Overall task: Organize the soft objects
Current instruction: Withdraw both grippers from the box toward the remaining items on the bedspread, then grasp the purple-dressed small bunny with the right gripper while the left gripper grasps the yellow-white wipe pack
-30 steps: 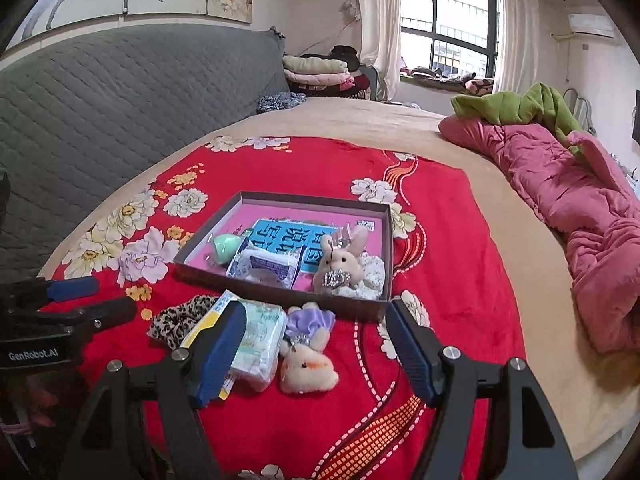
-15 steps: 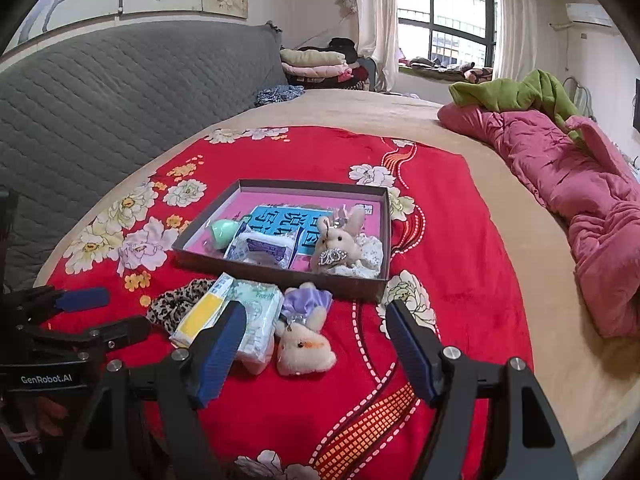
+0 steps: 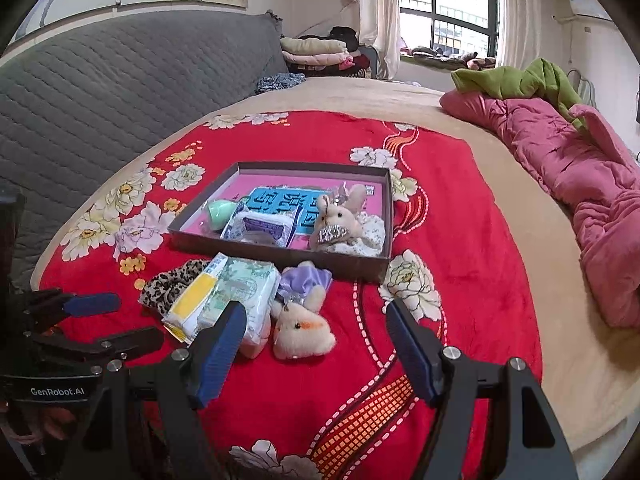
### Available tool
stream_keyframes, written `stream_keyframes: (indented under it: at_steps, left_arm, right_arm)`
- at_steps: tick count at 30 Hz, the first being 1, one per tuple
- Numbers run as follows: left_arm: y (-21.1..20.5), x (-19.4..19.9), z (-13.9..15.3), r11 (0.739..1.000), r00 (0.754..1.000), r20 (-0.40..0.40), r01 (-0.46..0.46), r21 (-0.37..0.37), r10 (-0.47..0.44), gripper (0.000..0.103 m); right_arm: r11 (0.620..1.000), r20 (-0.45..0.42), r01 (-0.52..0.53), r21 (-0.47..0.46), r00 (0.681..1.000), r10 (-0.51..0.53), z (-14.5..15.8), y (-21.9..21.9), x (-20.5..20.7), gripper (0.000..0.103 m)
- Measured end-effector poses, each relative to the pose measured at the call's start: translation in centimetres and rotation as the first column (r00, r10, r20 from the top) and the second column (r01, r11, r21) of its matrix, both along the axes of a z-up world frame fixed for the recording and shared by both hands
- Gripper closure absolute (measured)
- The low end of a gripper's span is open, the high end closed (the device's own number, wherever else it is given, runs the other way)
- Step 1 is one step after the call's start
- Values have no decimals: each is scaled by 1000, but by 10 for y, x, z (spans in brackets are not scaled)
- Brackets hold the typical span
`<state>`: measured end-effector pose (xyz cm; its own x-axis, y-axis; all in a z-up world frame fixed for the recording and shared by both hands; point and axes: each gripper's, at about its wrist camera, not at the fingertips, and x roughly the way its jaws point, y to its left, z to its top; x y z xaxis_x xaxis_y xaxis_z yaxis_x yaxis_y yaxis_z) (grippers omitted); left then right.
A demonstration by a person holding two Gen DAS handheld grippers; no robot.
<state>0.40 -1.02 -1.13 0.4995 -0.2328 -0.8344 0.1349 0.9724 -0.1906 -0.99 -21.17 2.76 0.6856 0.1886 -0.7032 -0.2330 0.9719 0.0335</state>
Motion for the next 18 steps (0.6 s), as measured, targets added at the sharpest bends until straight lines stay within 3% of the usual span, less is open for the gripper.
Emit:
stream_keyframes:
  at_steps: [18]
  left_arm:
    - [-13,19,-38,999,997,-74,20,-47,-23,24]
  right_arm:
    - [1000,-85,-10,17,996,11,-37,1,10,31]
